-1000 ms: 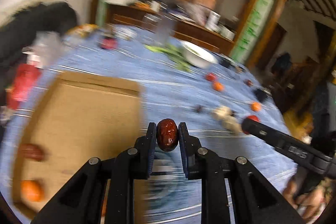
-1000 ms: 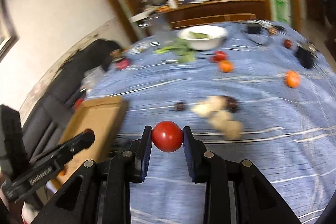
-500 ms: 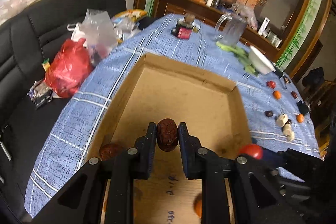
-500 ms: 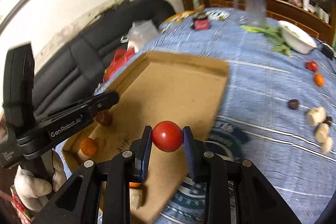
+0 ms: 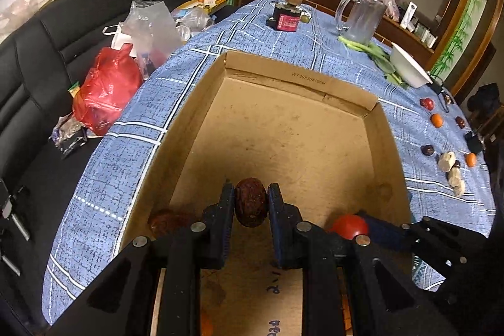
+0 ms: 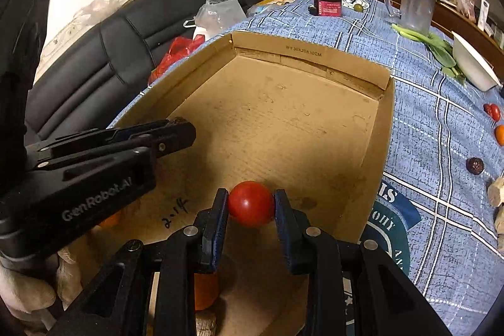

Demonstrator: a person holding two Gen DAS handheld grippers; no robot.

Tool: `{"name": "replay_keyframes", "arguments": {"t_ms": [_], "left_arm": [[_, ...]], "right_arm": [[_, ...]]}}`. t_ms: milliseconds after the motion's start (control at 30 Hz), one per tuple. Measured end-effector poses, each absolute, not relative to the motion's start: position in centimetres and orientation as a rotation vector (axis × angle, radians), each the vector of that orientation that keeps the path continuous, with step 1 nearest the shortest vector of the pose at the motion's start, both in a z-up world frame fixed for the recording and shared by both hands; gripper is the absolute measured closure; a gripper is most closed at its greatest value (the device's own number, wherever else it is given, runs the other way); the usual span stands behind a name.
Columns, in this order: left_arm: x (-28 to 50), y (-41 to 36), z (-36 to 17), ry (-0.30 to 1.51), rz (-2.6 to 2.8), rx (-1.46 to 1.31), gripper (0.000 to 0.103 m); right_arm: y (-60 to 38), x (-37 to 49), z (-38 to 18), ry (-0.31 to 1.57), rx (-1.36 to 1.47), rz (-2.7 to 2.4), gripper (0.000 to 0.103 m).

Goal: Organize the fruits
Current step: 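Carry the tomato and red date into the box and release both, then lift both open grippers out of the box and move over the table fruit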

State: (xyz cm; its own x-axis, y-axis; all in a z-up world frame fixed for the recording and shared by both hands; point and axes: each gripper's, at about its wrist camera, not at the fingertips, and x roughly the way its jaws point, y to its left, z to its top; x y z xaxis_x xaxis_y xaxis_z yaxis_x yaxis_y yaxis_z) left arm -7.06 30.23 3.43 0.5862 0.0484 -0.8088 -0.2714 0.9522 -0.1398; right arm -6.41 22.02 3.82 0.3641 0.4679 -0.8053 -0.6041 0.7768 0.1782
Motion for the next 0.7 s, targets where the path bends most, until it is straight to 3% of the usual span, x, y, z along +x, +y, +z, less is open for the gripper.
{"name": "replay_keyframes", "arguments": {"t_ms": [167, 433, 700], "left_arm": [[-7.8, 30.4, 3.7, 0.929, 0.190, -0.282, 0.063], [-11.1, 31.1, 6.7, 0.840, 0.209, -0.352, 0.044], [-13.9, 28.5, 9.2, 0.767, 0.145, -0.353, 0.036]], "right_arm": [[22.2, -7.3, 3.9, 0.963, -0.183, 0.690, 0.070], [20.7, -9.6, 5.5, 0.905, -0.180, 0.677, 0.070], [16.2, -11.7, 7.8, 0.849, -0.031, 0.640, 0.062]]}}
